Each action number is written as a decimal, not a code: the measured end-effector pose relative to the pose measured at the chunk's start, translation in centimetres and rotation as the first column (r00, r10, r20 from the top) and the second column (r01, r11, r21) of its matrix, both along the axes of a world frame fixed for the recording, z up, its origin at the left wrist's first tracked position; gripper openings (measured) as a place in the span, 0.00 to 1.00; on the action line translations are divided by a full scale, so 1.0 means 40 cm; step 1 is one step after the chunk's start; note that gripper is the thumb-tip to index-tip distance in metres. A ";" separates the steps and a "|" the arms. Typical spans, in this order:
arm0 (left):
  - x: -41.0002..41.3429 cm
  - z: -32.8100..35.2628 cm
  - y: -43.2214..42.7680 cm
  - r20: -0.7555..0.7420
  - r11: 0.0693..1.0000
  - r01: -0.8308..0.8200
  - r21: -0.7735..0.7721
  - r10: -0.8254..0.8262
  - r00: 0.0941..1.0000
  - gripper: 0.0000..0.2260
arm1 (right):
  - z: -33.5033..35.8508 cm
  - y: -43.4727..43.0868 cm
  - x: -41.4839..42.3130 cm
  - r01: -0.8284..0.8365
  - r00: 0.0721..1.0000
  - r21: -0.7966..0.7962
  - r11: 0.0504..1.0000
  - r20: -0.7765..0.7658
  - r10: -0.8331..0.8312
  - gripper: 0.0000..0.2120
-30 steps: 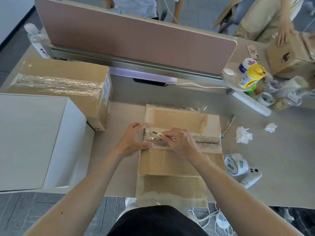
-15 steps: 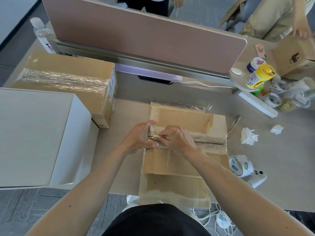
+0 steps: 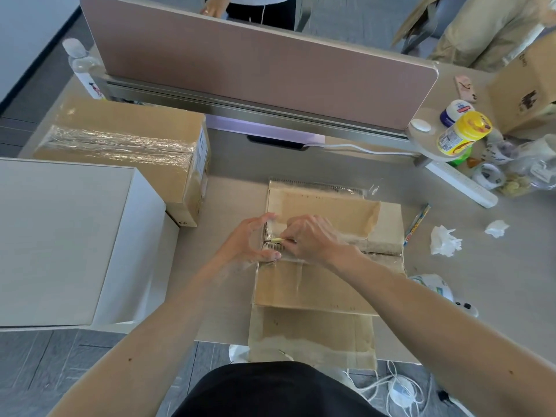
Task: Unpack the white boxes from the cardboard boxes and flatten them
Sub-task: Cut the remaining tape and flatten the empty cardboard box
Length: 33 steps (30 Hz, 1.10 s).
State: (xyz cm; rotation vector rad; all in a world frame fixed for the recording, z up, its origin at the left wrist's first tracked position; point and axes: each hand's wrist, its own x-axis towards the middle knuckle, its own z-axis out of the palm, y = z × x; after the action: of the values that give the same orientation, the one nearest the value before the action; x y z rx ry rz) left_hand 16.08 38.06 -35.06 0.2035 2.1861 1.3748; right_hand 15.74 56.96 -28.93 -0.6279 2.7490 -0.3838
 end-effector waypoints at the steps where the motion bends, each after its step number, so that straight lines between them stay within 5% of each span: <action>1: 0.001 -0.001 0.000 -0.002 1.000 -0.001 -0.004 0.001 1.000 0.36 | -0.001 0.000 0.001 -0.002 1.000 -0.007 1.000 -0.001 0.002 0.10; 23: -0.007 0.013 0.012 0.016 0.997 -0.042 -0.066 0.043 0.999 0.38 | 0.024 0.340 0.063 0.141 0.985 0.310 0.940 0.051 -0.165 0.12; 33: -0.023 0.060 0.039 -0.161 0.937 0.013 -0.349 -0.073 0.984 0.44 | 0.014 0.496 0.100 0.208 0.974 0.390 0.897 -0.002 -0.225 0.06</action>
State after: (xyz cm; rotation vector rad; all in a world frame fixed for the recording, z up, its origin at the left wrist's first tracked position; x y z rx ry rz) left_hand 15.15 39.63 -32.67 0.2435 2.5090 0.9547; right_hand 19.72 76.80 -28.37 -0.2087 2.7443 0.1076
